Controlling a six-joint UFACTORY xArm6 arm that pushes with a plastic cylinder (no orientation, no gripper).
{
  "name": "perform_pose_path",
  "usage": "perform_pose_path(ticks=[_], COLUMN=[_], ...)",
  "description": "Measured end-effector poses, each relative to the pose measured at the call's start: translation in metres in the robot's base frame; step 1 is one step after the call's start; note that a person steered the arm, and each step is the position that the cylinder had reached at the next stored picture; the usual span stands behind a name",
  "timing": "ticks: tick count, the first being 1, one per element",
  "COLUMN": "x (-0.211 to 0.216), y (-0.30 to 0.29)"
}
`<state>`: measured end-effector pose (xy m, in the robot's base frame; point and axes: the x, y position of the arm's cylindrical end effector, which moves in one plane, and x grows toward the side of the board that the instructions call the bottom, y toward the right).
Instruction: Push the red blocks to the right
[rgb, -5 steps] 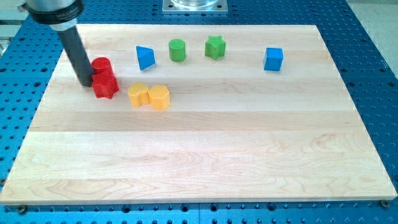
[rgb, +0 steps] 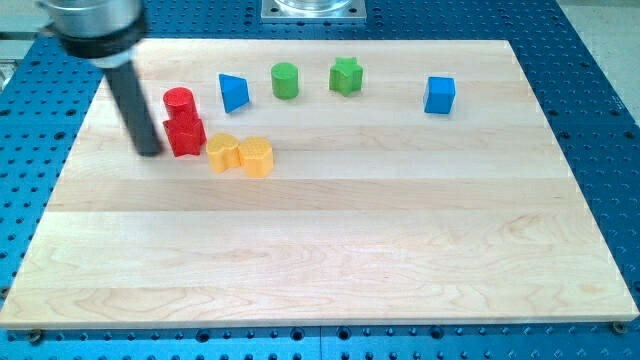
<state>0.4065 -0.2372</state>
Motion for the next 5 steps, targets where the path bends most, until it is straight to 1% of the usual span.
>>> perform_pose_path(ticks=[1, 2, 4, 5], x=[-0.014, -0.05, -0.091, -0.113], y=[-0.022, 0.017, 0.085, 0.103])
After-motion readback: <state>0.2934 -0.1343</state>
